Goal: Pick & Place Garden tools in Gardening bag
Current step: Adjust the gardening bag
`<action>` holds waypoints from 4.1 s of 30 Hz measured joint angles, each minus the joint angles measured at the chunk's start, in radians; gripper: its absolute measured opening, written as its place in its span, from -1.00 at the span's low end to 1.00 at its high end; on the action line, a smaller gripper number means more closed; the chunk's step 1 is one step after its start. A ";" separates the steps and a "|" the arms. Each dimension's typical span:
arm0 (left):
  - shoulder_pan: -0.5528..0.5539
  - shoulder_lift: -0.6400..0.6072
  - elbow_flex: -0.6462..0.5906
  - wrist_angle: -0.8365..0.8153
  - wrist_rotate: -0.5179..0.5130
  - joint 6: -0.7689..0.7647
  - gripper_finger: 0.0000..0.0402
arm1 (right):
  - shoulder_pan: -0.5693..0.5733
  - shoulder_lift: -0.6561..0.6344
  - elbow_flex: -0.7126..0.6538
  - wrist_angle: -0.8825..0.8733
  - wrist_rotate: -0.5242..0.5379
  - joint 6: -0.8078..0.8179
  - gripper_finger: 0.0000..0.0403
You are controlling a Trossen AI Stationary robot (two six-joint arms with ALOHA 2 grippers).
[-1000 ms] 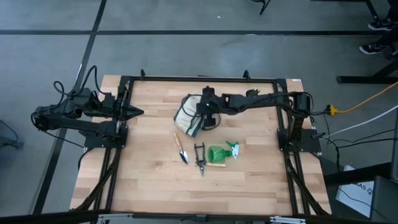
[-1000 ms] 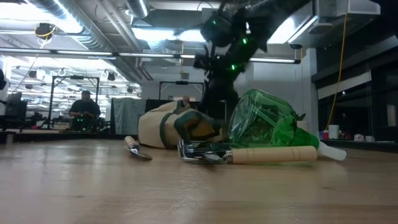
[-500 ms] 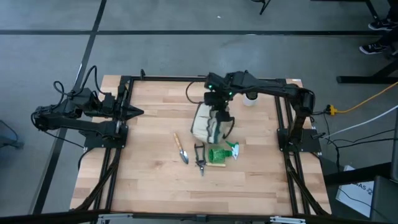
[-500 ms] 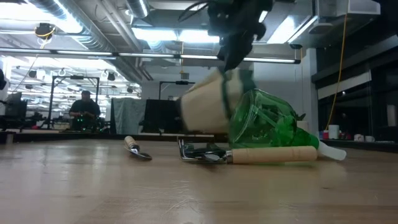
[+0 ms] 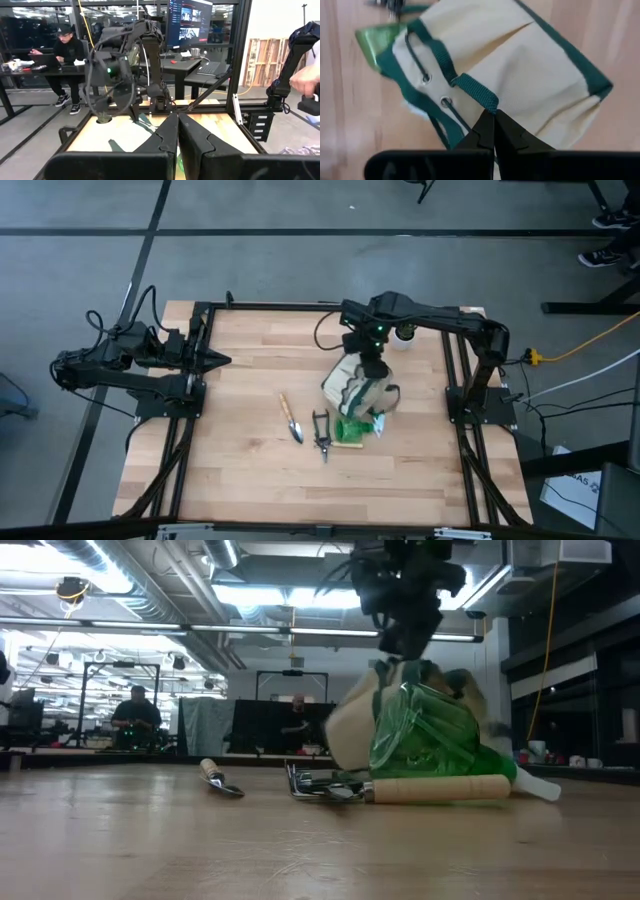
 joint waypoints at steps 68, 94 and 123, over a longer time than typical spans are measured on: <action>0.000 0.000 0.000 0.000 0.000 0.000 -0.97 | 0.123 -0.058 -0.124 0.709 -0.360 0.113 -1.00; 0.000 0.010 -0.001 0.066 -0.011 -0.066 -0.97 | 0.288 -0.059 -0.124 0.686 -0.294 0.097 -1.00; -0.167 0.587 0.000 -0.050 -0.529 0.097 0.00 | 0.113 -0.059 -0.124 0.767 0.124 0.368 -1.00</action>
